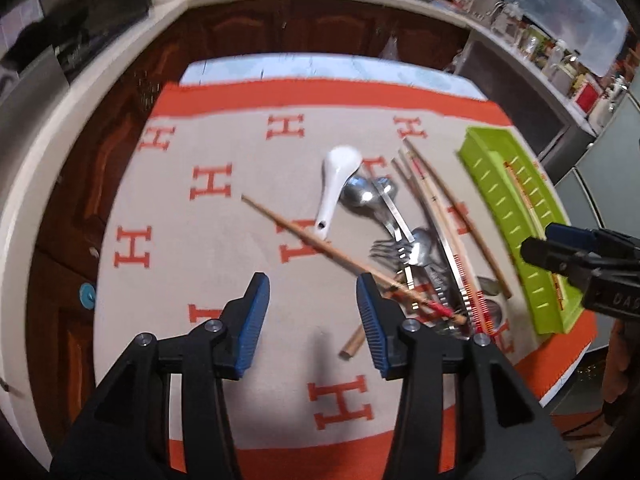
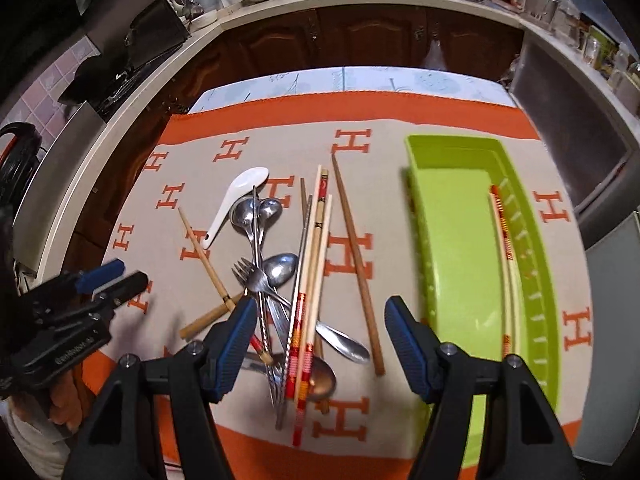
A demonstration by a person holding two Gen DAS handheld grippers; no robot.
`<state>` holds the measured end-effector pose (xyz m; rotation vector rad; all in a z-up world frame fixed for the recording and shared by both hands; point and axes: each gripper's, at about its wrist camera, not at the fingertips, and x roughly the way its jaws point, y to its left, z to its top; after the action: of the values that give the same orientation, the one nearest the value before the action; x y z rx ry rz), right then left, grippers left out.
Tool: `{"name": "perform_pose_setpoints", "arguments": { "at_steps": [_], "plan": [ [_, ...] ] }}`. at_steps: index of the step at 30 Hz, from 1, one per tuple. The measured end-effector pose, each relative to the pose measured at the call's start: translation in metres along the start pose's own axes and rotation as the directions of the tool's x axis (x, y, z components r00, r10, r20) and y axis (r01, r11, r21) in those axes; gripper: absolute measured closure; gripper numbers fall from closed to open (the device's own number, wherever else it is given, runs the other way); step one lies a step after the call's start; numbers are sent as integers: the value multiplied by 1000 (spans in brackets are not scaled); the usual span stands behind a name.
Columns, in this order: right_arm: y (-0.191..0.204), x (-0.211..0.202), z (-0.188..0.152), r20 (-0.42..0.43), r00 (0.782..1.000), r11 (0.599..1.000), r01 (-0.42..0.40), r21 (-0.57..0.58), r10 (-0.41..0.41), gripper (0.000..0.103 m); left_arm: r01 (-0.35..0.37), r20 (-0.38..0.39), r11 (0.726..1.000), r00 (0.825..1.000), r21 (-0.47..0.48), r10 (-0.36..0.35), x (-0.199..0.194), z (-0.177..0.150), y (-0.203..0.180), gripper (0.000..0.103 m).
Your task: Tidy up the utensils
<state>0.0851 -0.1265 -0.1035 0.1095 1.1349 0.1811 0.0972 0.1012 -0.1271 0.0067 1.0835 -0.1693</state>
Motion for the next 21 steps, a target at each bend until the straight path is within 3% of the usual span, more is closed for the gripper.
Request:
{"name": "perform_pose_setpoints", "arguments": {
  "at_steps": [2, 6, 13, 21],
  "plan": [
    [2, 9, 3, -23, 999, 1000, -23, -9, 22, 50, -5, -43, 1000, 999, -22, 4, 16, -1, 7, 61],
    [19, 29, 10, -81, 995, 996, -71, -59, 66, 59, 1, -114, 997, 993, -72, -9, 44, -5, 20, 61],
    [67, 62, 16, -148, 985, 972, -121, -200, 92, 70, -18, -122, 996, 993, -91, 6, 58, -12, 29, 61],
    [101, 99, 20, -196, 979, 947, -111, -300, 52, 78, -25, -131, 990, 991, -136, 7, 60, -19, 49, 61]
  ]
}}
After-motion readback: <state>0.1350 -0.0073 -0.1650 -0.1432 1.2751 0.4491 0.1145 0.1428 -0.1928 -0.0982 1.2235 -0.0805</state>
